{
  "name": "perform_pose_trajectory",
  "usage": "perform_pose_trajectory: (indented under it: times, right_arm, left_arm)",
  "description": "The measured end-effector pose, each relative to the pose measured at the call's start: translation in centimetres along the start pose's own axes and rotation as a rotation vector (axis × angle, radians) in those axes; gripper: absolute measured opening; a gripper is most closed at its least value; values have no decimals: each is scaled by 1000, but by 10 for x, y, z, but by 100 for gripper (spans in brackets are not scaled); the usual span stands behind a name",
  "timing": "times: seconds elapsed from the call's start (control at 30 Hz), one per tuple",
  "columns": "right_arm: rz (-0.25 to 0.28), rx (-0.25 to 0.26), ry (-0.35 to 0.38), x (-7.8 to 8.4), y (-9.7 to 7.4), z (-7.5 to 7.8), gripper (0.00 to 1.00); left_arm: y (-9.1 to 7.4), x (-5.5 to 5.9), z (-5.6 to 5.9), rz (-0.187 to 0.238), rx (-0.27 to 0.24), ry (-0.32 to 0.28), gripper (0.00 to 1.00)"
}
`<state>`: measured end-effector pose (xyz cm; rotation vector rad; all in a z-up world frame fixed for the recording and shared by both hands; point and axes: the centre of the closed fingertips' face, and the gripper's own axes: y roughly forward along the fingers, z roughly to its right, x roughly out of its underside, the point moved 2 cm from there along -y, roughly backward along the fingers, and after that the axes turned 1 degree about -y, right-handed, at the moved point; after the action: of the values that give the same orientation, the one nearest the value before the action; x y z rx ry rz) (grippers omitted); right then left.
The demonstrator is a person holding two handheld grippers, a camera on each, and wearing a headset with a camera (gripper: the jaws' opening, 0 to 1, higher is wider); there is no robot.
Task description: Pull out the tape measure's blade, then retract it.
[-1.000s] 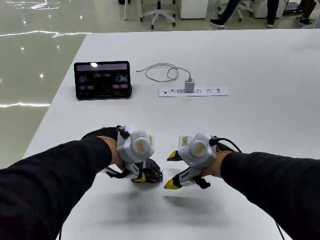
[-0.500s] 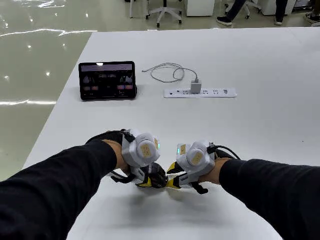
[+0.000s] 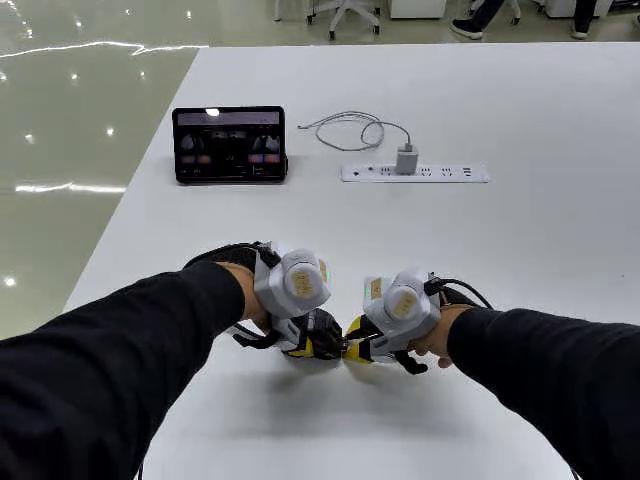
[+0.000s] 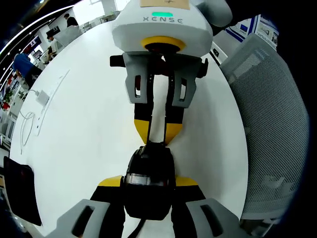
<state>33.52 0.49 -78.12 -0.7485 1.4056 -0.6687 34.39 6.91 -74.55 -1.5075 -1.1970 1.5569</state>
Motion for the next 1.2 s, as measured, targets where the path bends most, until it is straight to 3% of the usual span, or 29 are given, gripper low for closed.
perform_pose_trajectory:
  times: [0.03,0.07,0.1,0.13,0.17,0.2,0.3,0.37,0.43,0.47,0.63,0.67,0.73,0.77,0.83,1.07,1.2]
  right_arm:
    - [-42,97,17,9,-15,23,0]
    - [2,83,87,14,-16,24,0]
    - [14,54,148,21,-17,17,0]
    - [37,17,151,23,-20,12,0]
    - [42,-13,128,26,-26,3,0]
    - [16,-5,137,30,-28,4,0]
    - [48,-1,127,20,-28,2,0]
    - [89,24,100,4,-22,6,10]
    - [100,38,86,-7,-12,9,21]
    - [96,64,45,-12,-9,13,23]
    - [54,11,-1,-20,10,1,17]
    - [29,32,-18,-18,9,3,16]
    - [43,21,-18,-16,8,3,15]
    - [64,49,-46,-20,7,10,11]
    - [42,32,12,-17,6,6,9]
    - [34,40,21,-15,7,4,7]
    - [11,26,-10,-15,7,1,7]
  left_arm:
    - [0,1,0,-4,3,-13,31]
    - [0,0,-1,1,2,-7,31]
    - [1,0,-1,4,2,-6,32]
    - [1,0,-1,4,3,-8,32]
    - [1,0,-1,4,5,-7,32]
    - [1,0,-1,4,6,-6,32]
    - [1,0,-1,1,9,-3,32]
    - [1,0,-1,4,10,-6,32]
    - [1,0,-1,10,5,-10,32]
    - [1,0,-1,12,3,-10,32]
    - [1,0,-1,21,-5,-12,32]
    - [1,0,-1,22,-5,-12,32]
    - [1,0,-1,24,-6,-14,32]
    - [1,0,-1,23,-9,-16,32]
    - [2,0,-1,24,-5,-17,32]
    - [2,0,0,26,-2,-21,32]
    - [3,0,2,7,5,-3,32]
